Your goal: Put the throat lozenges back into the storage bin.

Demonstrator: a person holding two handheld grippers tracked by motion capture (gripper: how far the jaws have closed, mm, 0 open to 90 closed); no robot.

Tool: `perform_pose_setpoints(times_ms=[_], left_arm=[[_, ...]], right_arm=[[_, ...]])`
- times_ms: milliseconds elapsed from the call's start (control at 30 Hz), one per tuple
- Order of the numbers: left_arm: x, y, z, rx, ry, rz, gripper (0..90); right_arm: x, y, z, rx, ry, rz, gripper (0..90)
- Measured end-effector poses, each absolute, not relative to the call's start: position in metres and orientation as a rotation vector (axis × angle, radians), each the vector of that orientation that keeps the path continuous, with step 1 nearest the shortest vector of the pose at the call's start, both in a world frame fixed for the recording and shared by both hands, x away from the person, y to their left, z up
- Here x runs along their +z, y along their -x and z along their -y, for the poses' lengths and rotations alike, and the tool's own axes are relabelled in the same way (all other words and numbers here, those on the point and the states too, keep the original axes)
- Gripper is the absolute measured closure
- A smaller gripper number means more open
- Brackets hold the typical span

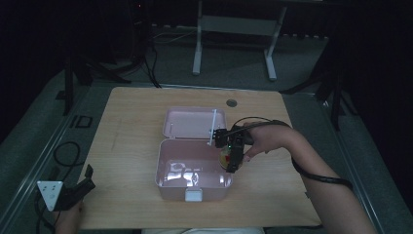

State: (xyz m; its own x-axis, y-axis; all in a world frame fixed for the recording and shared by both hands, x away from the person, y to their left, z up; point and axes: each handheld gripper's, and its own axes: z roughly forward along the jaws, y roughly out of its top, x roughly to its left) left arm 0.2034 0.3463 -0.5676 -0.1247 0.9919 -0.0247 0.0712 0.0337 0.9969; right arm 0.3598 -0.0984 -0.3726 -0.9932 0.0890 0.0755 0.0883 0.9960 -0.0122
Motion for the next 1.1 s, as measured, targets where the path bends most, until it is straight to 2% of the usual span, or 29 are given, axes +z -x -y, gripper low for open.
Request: perform_pose_setpoints(times_ms=[533,1100], left_arm=[[-0.568,-0.203,-0.347,1.24,-1.179,-1.369,1.1],[-0.568,-0.204,-0.347,1.239,-1.183,-1.369,1.1]], right_arm=[[-0.382,-0.35,0.061,0.041,0.068,3.052,20.0],[-0.433,-0.353,0.053,0.116,0.0,3.039,20.0]])
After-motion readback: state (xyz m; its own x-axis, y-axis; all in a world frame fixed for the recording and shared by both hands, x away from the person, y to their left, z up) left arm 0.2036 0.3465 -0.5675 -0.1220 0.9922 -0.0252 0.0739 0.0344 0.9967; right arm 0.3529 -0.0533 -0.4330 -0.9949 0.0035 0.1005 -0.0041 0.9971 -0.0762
